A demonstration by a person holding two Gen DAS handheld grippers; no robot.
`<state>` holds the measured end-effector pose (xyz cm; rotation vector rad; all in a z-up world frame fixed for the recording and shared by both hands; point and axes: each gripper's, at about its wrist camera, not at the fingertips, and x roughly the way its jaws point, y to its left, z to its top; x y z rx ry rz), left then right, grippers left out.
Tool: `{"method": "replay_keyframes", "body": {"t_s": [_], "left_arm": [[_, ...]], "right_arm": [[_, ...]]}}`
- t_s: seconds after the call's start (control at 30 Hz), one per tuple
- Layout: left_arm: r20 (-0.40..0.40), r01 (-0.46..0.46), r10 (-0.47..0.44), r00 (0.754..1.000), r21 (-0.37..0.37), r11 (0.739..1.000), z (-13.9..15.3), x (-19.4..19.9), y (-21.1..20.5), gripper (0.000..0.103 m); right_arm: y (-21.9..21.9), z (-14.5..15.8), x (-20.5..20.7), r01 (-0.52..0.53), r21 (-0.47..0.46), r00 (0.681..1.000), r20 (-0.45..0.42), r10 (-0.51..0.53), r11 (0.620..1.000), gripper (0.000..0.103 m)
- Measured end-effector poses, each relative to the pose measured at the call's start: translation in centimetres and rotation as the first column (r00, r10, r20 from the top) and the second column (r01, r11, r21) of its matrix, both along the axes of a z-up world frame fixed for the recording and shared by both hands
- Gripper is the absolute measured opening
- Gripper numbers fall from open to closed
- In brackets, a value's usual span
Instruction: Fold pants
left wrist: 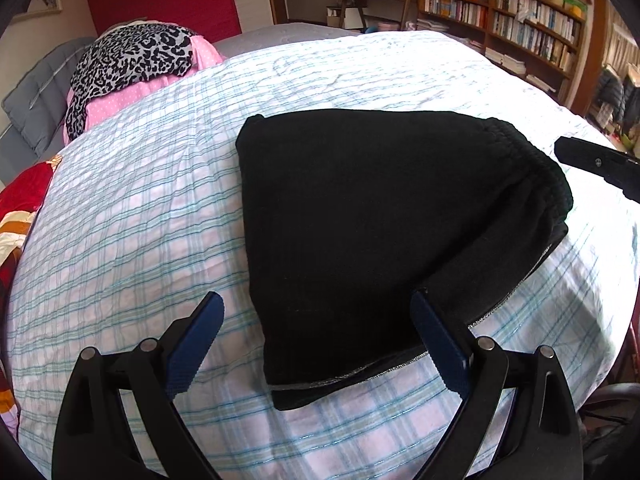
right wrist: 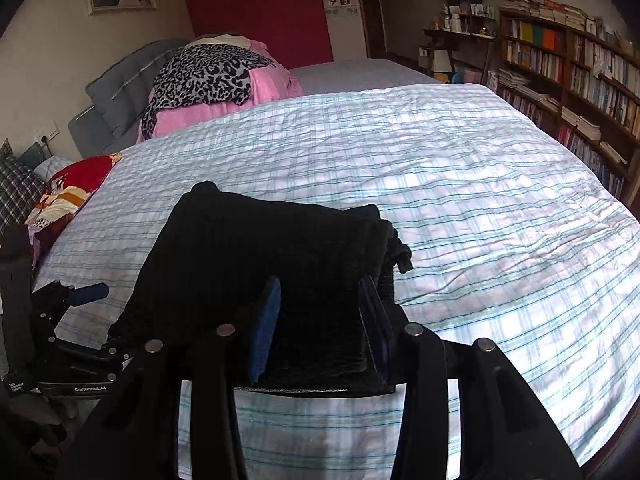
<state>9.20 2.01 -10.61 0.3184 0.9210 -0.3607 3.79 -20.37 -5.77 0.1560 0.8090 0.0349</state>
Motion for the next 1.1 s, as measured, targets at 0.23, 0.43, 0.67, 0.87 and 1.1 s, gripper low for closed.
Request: {"method": "replay_keyframes", "body": {"t_s": [0.23, 0.43, 0.67, 0.87, 1.1], "left_arm": [[-0.04, 0.013, -0.014, 0.999, -0.013, 1.0, -2.1, -0.2, 0.1, 0.094], [-0.06, -0.015, 0.011, 0.998, -0.071, 0.997, -2.9, 0.1, 0.9, 0.098], [-0.037, -0.012, 0.009, 0.999, -0.082, 0.997, -1.5, -1.0, 1.4, 0.098], [-0.047, -0.023, 0.02, 0.999, -0.07, 0.997, -2.3, -1.0, 1.4, 0.098], [-0.051, -0.04, 0.035, 0.998, -0.087, 0.995, -2.9, -1.2, 1.3, 0.098]], "right_arm": [[0.8, -3.9, -0.7, -0.066, -0.139, 0.996, -0.073, 0.056, 0.988, 0.042], [0.8, -4.4, -0.5, -0.053, -0.121, 0.997, -0.07, 0.044, 0.991, 0.042], [0.1, -3.3, -0.5, -0.045, -0.06, 0.995, -0.093, 0.039, 0.997, 0.044], [0.3, 1.7, 1.0, -0.06, -0.01, 0.998, 0.017, 0.06, 0.998, 0.055], [0.3, -2.3, 6.6, -0.069, -0.004, 0.991, -0.116, 0.068, 0.998, 0.055]]}}
